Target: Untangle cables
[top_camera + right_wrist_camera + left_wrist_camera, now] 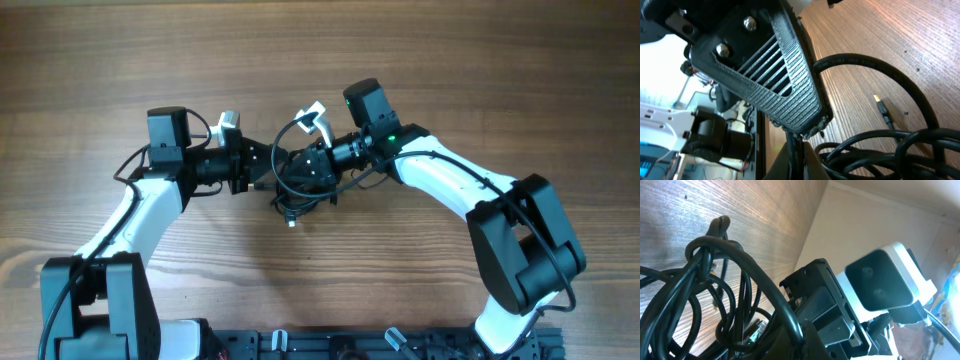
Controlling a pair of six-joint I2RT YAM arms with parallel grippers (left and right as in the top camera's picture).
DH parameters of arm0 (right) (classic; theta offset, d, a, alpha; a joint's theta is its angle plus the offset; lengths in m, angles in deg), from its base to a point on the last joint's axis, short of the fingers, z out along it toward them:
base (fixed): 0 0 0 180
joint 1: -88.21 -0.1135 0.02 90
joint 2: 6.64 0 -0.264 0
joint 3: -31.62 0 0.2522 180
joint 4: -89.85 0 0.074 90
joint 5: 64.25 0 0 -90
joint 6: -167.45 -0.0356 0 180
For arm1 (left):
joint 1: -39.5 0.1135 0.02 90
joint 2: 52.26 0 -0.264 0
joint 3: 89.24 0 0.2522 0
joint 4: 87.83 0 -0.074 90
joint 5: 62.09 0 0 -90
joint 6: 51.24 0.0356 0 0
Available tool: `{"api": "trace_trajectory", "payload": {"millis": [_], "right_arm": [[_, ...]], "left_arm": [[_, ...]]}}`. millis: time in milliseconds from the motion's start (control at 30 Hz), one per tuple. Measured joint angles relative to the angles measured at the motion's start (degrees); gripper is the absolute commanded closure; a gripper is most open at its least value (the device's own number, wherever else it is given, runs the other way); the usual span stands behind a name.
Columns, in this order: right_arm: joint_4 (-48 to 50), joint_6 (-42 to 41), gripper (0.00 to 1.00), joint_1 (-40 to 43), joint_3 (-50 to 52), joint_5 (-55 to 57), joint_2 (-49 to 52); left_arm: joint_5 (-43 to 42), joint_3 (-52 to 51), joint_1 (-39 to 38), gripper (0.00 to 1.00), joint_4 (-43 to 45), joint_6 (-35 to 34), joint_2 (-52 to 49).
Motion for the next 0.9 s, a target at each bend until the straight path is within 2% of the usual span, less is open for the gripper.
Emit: {"api": "trace_trajectory", "payload": {"millis": [33, 100, 167, 200, 267, 467, 500, 533, 600, 767, 833, 900], "right_arm": [[1.27, -1.49, 0.88, 0.02, 0.11, -0.22, 0.02], [1.90, -3.15, 0.84, 0.20, 0.28, -0.94, 0.02], [2.19, -3.98, 0.76, 0.92, 0.31, -1.09, 0.02], [2.16, -4.33, 0.76, 0.98, 0.31, -1.25, 0.02], [2.36, -4.83, 0.95, 1.53, 0.31, -1.25, 0.02], [2.71, -4.37, 0.96, 1.55, 0.31, -2.97, 0.00], [2.71, -4.35, 0.96, 1.55, 0.31, -2.97, 0.00], [2.51, -4.31, 0.96, 1.55, 0.31, -2.97, 0.00], [1.57, -4.17, 0.96, 1.57, 0.28, -2.49, 0.00], [2.99, -7.45, 0.96, 2.82, 0.31, -2.25, 0.02], [3.61, -10.56, 0.96, 3.98, 0.31, -4.33, 0.02], [7.48, -15.56, 0.96, 5.70, 0.33, -8.33, 0.02]], "left_arm": [[0.00, 0.17, 0.17, 0.96, 0.17, 0.85, 0.00], [-0.22, 0.39, 0.24, 0.96, 0.28, 2.99, 0.00], [-0.63, 0.37, 0.22, 0.96, -0.11, 5.16, 0.00], [-0.70, 0.37, 0.17, 0.96, -0.13, 5.73, 0.00], [-0.83, 0.37, 0.13, 0.96, -0.35, 6.64, 0.00], [-0.15, 0.35, 0.13, 0.96, -0.15, 7.06, 0.00], [-0.15, 0.35, 0.13, 0.86, -0.15, 7.06, 0.00], [-0.15, 0.35, 0.13, 0.68, -0.15, 7.06, 0.00], [-0.66, 0.33, 0.13, 0.02, -0.13, 7.26, 0.00], [-3.06, 0.26, 0.13, 0.00, 4.96, 8.41, 0.04], [-4.74, 0.26, 0.13, 0.00, 7.54, 11.02, 0.07], [-5.64, 0.28, 0.13, 0.00, 6.16, 14.21, 0.07]]}}
